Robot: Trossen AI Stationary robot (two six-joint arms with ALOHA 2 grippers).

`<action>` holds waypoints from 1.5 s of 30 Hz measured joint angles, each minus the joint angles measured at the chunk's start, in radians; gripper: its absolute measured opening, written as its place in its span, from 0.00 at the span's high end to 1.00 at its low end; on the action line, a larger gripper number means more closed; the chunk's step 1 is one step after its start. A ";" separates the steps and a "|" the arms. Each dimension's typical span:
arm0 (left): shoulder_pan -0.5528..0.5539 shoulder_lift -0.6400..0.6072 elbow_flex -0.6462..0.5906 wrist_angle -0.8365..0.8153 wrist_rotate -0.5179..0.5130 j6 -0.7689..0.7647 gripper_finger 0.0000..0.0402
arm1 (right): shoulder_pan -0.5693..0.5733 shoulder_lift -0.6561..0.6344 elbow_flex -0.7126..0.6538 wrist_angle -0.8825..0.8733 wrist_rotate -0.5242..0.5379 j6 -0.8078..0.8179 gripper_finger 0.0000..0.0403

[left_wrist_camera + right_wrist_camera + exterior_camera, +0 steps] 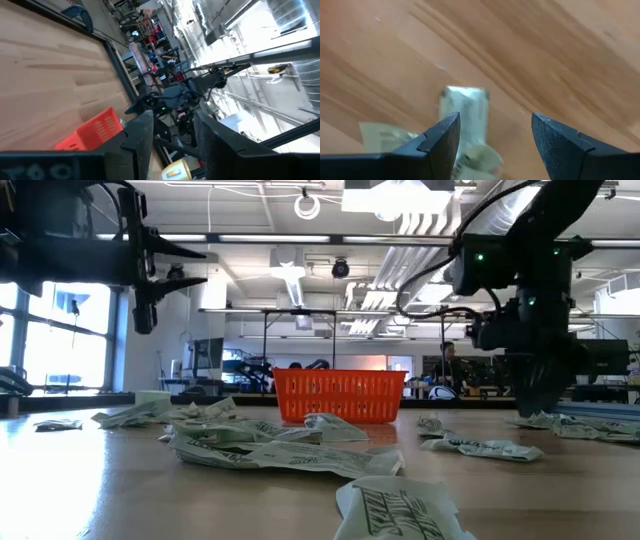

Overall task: Pick and place Stevia / Truvia into bins
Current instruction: Put the stevia packet into the orange bin

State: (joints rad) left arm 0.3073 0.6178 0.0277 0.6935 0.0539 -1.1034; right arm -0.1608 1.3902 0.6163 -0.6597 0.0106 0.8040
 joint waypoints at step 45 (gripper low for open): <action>0.000 0.000 0.000 -0.022 0.067 -0.006 0.56 | -0.023 0.371 0.664 0.067 -0.128 -0.202 0.99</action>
State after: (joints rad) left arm 0.3077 0.6174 0.0277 0.6710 0.1205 -1.1095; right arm -0.1834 1.7612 1.2799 -0.5928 -0.1174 0.6016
